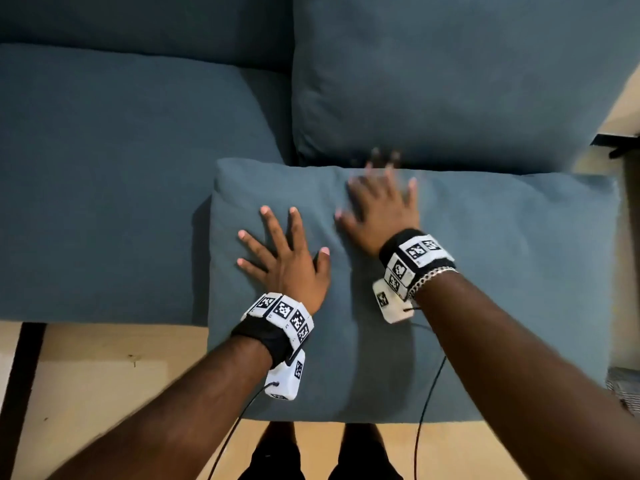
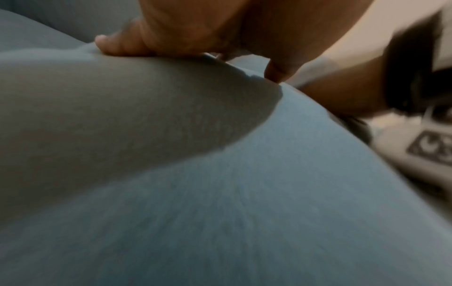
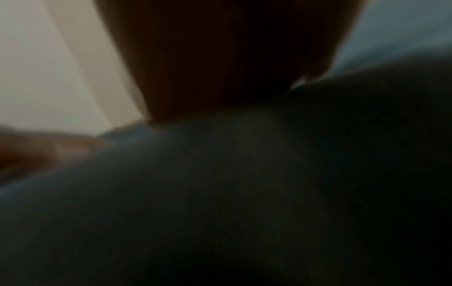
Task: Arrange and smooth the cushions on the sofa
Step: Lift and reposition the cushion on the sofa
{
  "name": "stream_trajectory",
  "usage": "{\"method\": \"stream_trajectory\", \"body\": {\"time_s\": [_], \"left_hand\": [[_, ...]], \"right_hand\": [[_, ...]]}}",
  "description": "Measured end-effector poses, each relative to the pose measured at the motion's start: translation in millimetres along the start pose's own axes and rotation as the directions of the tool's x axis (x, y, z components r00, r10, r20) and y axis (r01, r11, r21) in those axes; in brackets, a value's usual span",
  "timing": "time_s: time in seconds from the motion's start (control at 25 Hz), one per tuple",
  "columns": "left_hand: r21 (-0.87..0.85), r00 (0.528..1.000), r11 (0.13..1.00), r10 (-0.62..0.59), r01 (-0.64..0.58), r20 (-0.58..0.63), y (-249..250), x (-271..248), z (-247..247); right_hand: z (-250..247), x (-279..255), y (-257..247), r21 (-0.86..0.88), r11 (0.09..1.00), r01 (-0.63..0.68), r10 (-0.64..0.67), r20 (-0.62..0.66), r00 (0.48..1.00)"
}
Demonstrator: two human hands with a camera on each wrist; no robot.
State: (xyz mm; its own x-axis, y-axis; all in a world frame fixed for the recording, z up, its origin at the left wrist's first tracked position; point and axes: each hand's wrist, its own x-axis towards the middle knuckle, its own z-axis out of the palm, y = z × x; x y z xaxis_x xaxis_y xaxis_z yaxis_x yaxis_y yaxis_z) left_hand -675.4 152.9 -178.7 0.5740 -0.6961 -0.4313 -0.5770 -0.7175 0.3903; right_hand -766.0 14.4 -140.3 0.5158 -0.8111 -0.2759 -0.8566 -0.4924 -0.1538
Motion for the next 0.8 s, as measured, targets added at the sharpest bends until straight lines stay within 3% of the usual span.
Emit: {"method": "stream_trajectory", "body": {"time_s": [0.04, 0.08, 0.12, 0.16, 0.2, 0.24, 0.28, 0.32, 0.36, 0.4, 0.44, 0.48, 0.52, 0.56, 0.6, 0.64, 0.68, 0.72, 0.76, 0.8], "left_hand": [[0.047, 0.999, 0.998, 0.042, -0.044, 0.029, 9, -6, 5], [0.09, 0.995, 0.992, 0.083, -0.087, 0.049, 17, -9, 11], [0.117, 0.992, 0.986, 0.115, -0.121, 0.056, 26, -9, 19], [0.123, 0.993, 0.986, 0.11, -0.115, 0.045, 32, -11, 23], [0.113, 0.994, 0.988, 0.101, -0.104, 0.03, 39, -13, 27], [0.101, 0.994, 0.989, 0.111, -0.112, 0.019, 46, -16, 30], [0.11, 0.988, 0.982, 0.153, -0.155, 0.026, 58, -22, 34], [0.145, 0.974, 0.963, 0.222, -0.227, 0.054, 70, -31, 41], [0.187, 0.953, 0.935, 0.288, -0.3, 0.093, 81, -39, 48], [0.227, 0.935, 0.909, 0.321, -0.348, 0.149, 92, -47, 56], [0.251, 0.93, 0.902, 0.306, -0.352, 0.204, 99, -49, 64], [0.273, 0.935, 0.904, 0.27, -0.328, 0.229, 105, -41, 73], [0.29, 0.949, 0.914, 0.222, -0.283, 0.225, 108, -29, 79], [0.302, 0.96, 0.922, 0.183, -0.242, 0.212, 107, -13, 80], [0.299, 0.965, 0.929, 0.155, -0.216, 0.213, 110, 3, 81], [0.29, 0.963, 0.934, 0.146, -0.209, 0.224, 116, 21, 80], [0.289, 0.957, 0.936, 0.125, -0.201, 0.261, 129, 37, 81], [0.283, 0.95, 0.938, 0.115, -0.2, 0.29, 128, 47, 77], [0.301, 0.942, 0.933, 0.097, -0.198, 0.32, 143, 53, 78], [0.298, 0.93, 0.936, 0.073, -0.189, 0.36, 140, 57, 73]], "right_hand": [[22, -3, 16, -0.051, 0.999, 0.0, 0.015, 0.31, 0.951], [24, 0, 29, 0.012, 1.0, -0.012, 0.006, 0.411, 0.912], [11, 5, 39, 0.154, 0.988, -0.024, -0.027, 0.323, 0.946], [-9, 7, 47, 0.298, 0.954, 0.019, -0.056, 0.116, 0.992], [-32, 1, 51, 0.403, 0.912, 0.075, -0.001, -0.18, 0.984], [-45, -8, 59, 0.458, 0.885, 0.087, 0.12, -0.404, 0.907], [-48, -18, 75, 0.413, 0.91, 0.035, 0.187, -0.486, 0.854], [-37, -26, 90, 0.258, 0.966, -0.025, 0.146, -0.461, 0.876], [-18, -32, 98, 0.049, 0.996, -0.072, 0.081, -0.213, 0.974], [5, -33, 111, -0.098, 0.994, -0.045, 0.057, 0.126, 0.99], [15, -29, 124, -0.124, 0.992, -0.01, 0.051, 0.329, 0.943], [4, -22, 134, -0.036, 0.999, -0.022, 0.032, 0.321, 0.947], [-15, -14, 144, 0.133, 0.991, -0.031, 0.015, 0.117, 0.993], [-42, -13, 149, 0.27, 0.962, 0.041, 0.012, -0.191, 0.981], [-68, -21, 155, 0.37, 0.923, 0.106, 0.08, -0.455, 0.887], [-85, -31, 167, 0.434, 0.887, 0.158, 0.171, -0.627, 0.76], [-90, -36, 189, 0.451, 0.88, 0.151, 0.246, -0.704, 0.667], [-81, -36, 198, 0.409, 0.912, 0.046, 0.271, -0.682, 0.679], [-65, -35, 218, 0.293, 0.952, -0.093, 0.238, -0.509, 0.827], [-34, -29, 218, 0.085, 0.976, -0.203, 0.213, -0.132, 0.968]]}}
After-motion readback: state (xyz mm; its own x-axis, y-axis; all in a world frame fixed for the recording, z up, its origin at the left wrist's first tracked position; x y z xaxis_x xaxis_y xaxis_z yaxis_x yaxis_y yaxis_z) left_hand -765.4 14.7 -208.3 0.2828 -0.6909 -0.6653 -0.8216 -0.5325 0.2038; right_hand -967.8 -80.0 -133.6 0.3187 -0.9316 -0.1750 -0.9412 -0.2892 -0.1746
